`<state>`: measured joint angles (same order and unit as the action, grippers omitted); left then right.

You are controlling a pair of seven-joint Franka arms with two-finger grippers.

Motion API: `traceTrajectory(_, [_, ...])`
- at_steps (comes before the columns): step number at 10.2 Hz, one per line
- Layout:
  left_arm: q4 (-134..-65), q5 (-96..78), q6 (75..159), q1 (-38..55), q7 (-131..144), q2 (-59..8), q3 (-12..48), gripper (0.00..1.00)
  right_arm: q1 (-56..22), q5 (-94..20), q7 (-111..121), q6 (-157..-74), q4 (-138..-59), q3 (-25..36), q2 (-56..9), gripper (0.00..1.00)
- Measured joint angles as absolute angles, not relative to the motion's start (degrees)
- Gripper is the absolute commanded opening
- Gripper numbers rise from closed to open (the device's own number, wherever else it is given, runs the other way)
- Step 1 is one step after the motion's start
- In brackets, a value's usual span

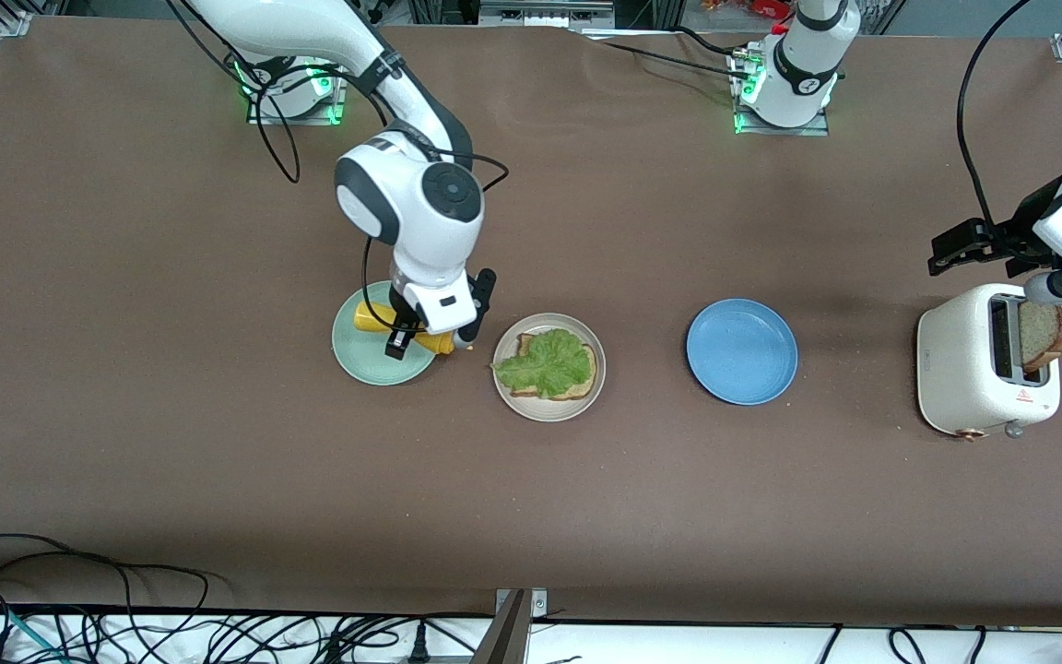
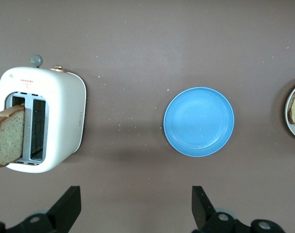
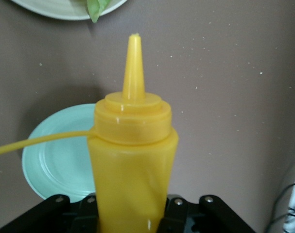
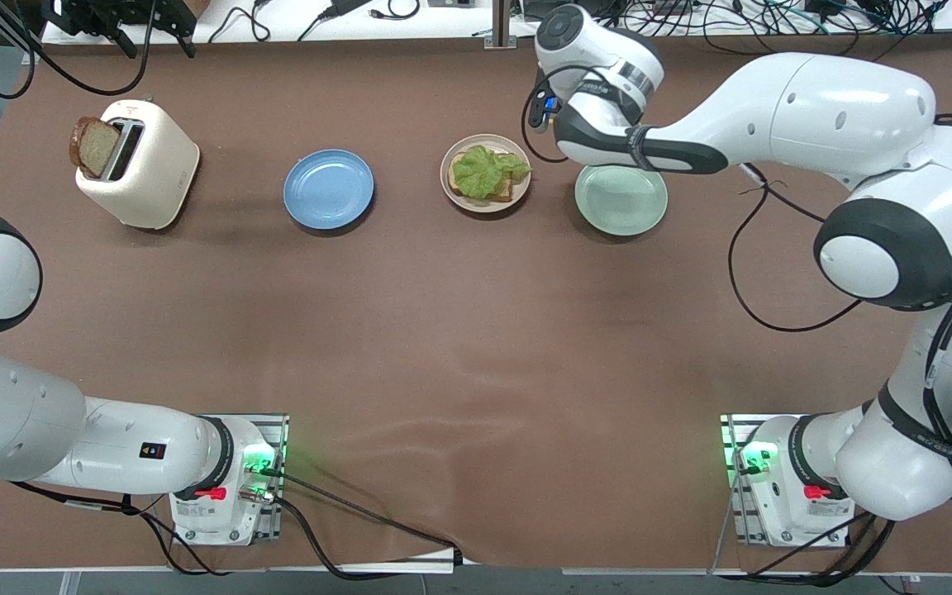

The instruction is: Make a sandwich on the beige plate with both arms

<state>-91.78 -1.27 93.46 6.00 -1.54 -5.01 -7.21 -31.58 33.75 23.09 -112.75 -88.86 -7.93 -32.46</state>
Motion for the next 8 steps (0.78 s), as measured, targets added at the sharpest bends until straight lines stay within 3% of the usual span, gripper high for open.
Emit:
traceTrajectory(3, [-91.8,-1.3,93.5,6.0,-1.5,-5.0,-7.2,1.0,-36.9,44.0,22.9,-108.4,-85.7,-7.9,-34.8,0.0])
traceTrajectory(8, [-91.8,-1.3,93.5,6.0,-1.5,-5.1,-7.2,1.0,-37.8,44.2,22.8,-104.5,-82.1,-6.9,-37.0,0.0])
